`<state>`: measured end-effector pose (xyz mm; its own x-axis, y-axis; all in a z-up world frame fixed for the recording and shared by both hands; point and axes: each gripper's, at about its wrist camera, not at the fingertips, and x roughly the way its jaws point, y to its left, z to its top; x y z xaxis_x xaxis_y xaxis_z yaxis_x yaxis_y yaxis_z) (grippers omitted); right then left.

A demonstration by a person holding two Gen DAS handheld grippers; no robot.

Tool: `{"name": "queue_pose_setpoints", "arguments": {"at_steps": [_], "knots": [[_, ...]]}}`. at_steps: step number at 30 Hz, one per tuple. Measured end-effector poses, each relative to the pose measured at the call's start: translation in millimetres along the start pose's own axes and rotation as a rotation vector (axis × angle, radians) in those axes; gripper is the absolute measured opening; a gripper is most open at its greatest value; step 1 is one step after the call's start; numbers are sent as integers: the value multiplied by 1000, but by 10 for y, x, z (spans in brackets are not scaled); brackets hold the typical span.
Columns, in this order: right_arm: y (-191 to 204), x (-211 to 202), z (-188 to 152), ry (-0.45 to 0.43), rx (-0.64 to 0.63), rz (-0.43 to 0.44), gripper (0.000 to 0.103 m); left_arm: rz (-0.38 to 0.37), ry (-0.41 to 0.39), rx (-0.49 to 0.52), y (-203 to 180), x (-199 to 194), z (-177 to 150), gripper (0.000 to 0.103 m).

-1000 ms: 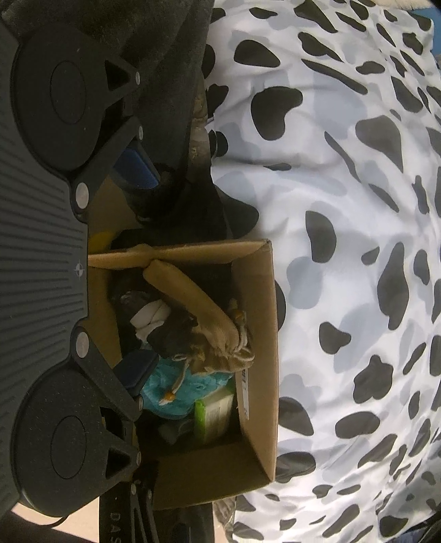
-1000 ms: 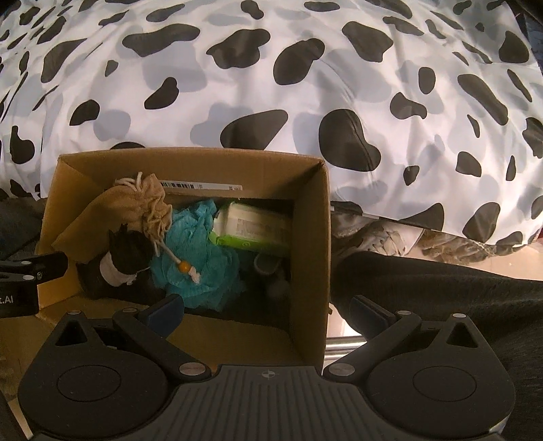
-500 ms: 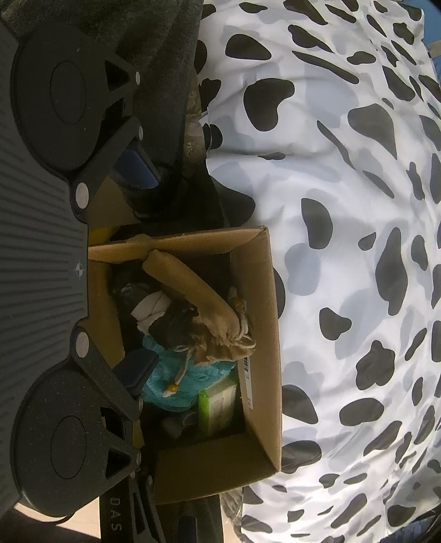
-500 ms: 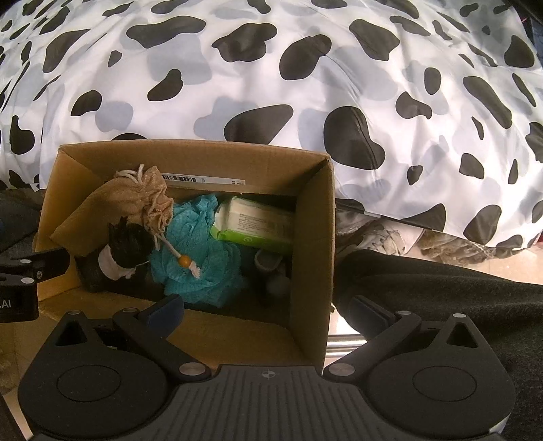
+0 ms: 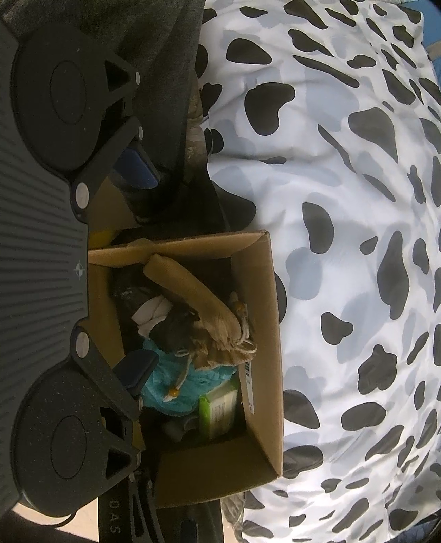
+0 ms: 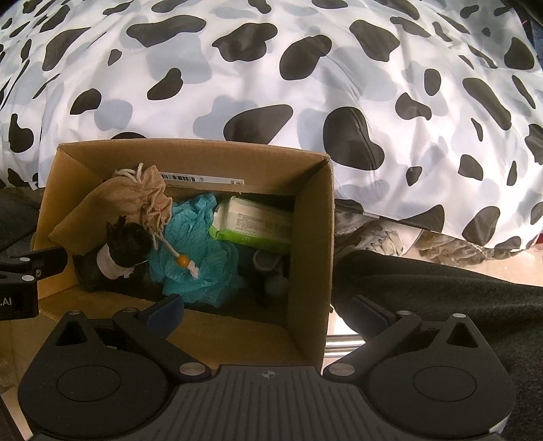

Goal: Organize soft objects

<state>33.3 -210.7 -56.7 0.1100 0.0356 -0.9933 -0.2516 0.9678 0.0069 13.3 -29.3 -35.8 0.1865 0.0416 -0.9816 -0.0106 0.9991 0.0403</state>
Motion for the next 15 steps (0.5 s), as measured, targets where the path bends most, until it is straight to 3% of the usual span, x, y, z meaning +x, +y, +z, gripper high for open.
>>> {"name": "queue_pose_setpoints", "arguments": {"at_steps": [15], "knots": [[4,11,-6,3,-8,-2,103,-8,6,11,-19,11,-3,103]]}}
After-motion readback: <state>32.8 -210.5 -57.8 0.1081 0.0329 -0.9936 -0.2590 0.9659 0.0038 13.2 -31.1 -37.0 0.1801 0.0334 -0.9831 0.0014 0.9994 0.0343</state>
